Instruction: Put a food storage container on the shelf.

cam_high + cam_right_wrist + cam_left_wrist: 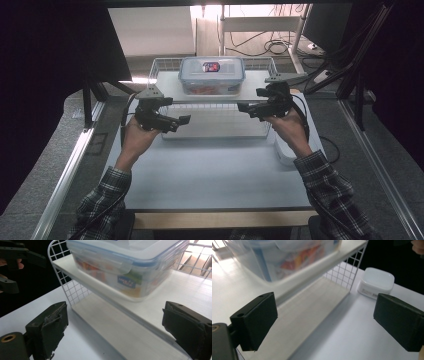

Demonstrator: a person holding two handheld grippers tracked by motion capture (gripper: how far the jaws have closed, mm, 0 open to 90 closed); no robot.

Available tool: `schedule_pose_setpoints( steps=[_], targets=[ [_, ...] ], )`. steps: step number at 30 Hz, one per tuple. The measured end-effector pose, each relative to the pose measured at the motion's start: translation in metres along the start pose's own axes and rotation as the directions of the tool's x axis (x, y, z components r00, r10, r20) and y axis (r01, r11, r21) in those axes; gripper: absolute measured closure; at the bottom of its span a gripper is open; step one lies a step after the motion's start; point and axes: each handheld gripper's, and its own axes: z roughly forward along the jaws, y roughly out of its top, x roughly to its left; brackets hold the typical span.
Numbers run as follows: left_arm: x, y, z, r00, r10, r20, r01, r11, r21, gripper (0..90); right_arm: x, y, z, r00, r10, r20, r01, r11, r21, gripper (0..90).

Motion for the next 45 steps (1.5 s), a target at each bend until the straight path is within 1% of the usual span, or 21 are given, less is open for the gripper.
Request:
schedule_pose_setpoints(
  steps=[6, 11, 13, 14, 16, 21, 25, 29, 33, 34, 36, 38, 40, 43, 45],
  targets=[
    [-0.011, -0.015, -0.002, 0.9999, -0.001, 0.011, 0.001, 0.9999, 0.010, 2.5, 0.008, -0.016, -0.007, 0.9998, -0.017, -0.014, 0.017, 1.000, 0.012, 4.9],
    [-0.021, -0.029, -0.004, 0.9998, 0.017, -0.014, -0.017, 0.9997, 0.020, 0.9, 0.011, -0.033, -0.011, 0.9994, -0.034, 0.001, 0.034, 0.999, 0.019, 4.7],
    [-0.025, -0.035, -0.005, 0.9991, 0.021, -0.037, -0.020, 0.9996, 0.020, 0.0, 0.012, -0.039, -0.013, 0.9990, -0.045, 0.006, 0.045, 0.999, 0.020, 4.7],
    [-0.027, -0.039, -0.006, 0.9989, 0.017, -0.045, -0.016, 0.9998, 0.015, 0.0, 0.013, -0.041, -0.014, 0.9986, -0.053, 0.007, 0.053, 0.998, 0.020, 4.6],
    [-0.028, -0.045, -0.008, 0.9989, 0.005, -0.046, -0.004, 1.0000, 0.007, 0.0, 0.014, -0.049, -0.016, 0.9977, -0.067, 0.003, 0.067, 0.997, 0.028, 4.2],
    [-0.032, -0.064, -0.010, 0.9985, -0.018, -0.052, 0.018, 0.9998, 0.006, 0.0, 0.017, -0.068, -0.018, 0.9979, -0.065, -0.004, 0.065, 0.997, 0.046, 3.0],
    [-0.035, -0.079, -0.010, 0.9985, -0.044, -0.032, 0.044, 0.9989, -0.015, 0.0, 0.020, -0.082, -0.019, 0.9987, -0.051, -0.006, 0.051, 0.997, 0.051, 2.7],
    [-0.038, -0.091, -0.009, 0.9985, -0.045, -0.031, 0.045, 0.9989, -0.015, 0.0, 0.023, -0.094, -0.020, 0.9983, -0.058, -0.011, 0.058, 0.997, 0.055, 2.1],
    [-0.041, -0.102, -0.007, 0.9983, -0.037, -0.045, 0.037, 0.9993, -0.003, 0.0, 0.026, -0.105, -0.022, 0.9984, -0.053, -0.021, 0.054, 0.998, 0.044, 1.8],
    [-0.042, -0.105, -0.006, 0.9983, -0.037, -0.046, 0.037, 0.9993, 0.000, 0.0, 0.028, -0.107, -0.023, 0.9980, -0.060, -0.022, 0.061, 0.997, 0.047, 1.8],
    [-0.043, -0.112, -0.005, 0.9985, -0.040, -0.037, 0.040, 0.9992, 0.002, 0.0, 0.031, -0.111, -0.024, 0.9971, -0.076, -0.006, 0.076, 0.995, 0.061, 1.9],
    [-0.044, -0.118, -0.004, 0.9983, -0.048, -0.033, 0.048, 0.9988, 0.004, 0.0, 0.033, -0.116, -0.025, 0.9958, -0.092, 0.003, 0.091, 0.994, 0.062, 1.5],
    [-0.045, -0.123, -0.004, 0.9978, -0.054, -0.038, 0.054, 0.9985, 0.006, 0.1, 0.035, -0.123, -0.025, 0.9950, -0.100, 0.004, 0.100, 0.993, 0.057, 0.7],
    [-0.047, -0.132, -0.003, 0.9968, -0.064, -0.048, 0.064, 0.9979, 0.010, 0.3, 0.037, -0.130, -0.025, 0.9964, -0.085, 0.003, 0.085, 0.994, 0.062, 0.3],
    [-0.049, -0.137, -0.003, 0.9963, -0.060, -0.062, 0.061, 0.9981, 0.013, 0.4, 0.038, -0.135, -0.026, 0.9971, -0.075, 0.001, 0.075, 0.995, 0.064, 0.4]
  ],
)
